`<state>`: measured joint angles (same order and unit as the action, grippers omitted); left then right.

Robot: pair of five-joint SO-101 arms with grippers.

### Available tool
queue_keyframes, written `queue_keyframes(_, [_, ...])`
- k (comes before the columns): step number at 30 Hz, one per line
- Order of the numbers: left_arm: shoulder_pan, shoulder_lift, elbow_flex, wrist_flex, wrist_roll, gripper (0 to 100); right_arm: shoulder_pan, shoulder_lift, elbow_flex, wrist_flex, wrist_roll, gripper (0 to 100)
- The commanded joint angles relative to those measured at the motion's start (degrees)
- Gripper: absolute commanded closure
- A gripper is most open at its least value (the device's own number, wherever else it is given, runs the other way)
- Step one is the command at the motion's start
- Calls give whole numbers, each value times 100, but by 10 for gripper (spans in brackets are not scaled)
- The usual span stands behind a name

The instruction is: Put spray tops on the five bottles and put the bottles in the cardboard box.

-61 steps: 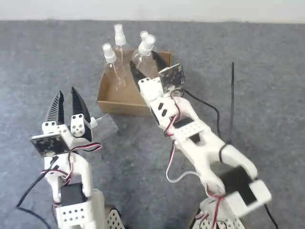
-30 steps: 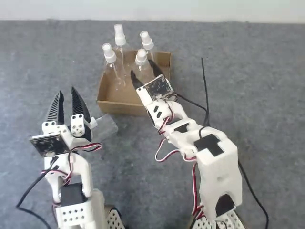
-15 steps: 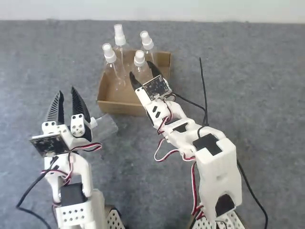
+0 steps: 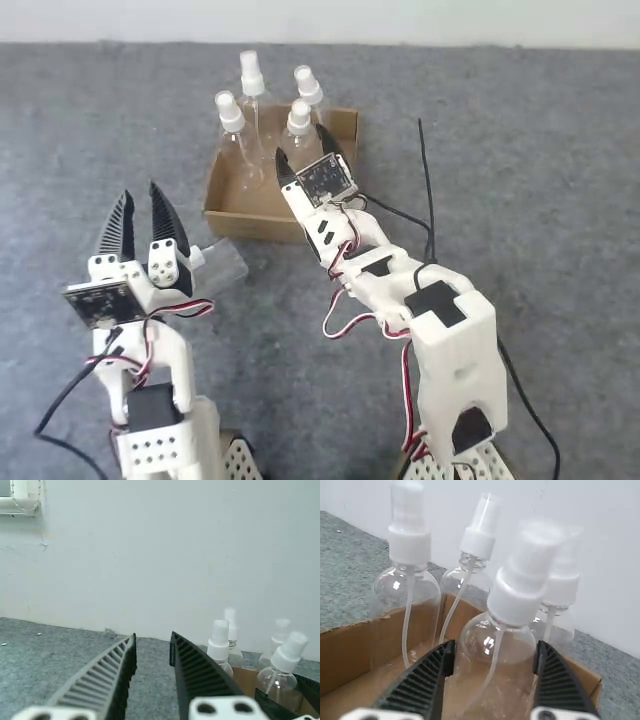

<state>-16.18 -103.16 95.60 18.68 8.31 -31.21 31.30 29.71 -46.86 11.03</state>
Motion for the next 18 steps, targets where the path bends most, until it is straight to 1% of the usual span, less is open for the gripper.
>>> queue_keyframes(1, [18, -97, -66, -167, -70, 891, -57, -180, -246, 75, 35, 816])
queue_keyframes(8, [18, -97, -57, -167, -79, 891, -84, -180, -246, 84, 35, 812])
queue_keyframes(13, [18, -97, -57, -167, -79, 891, -110, -136, -237, 110, 35, 704])
queue_keyframes(18, [18, -97, -57, -167, -79, 891, -145, -171, -132, 101, 35, 702])
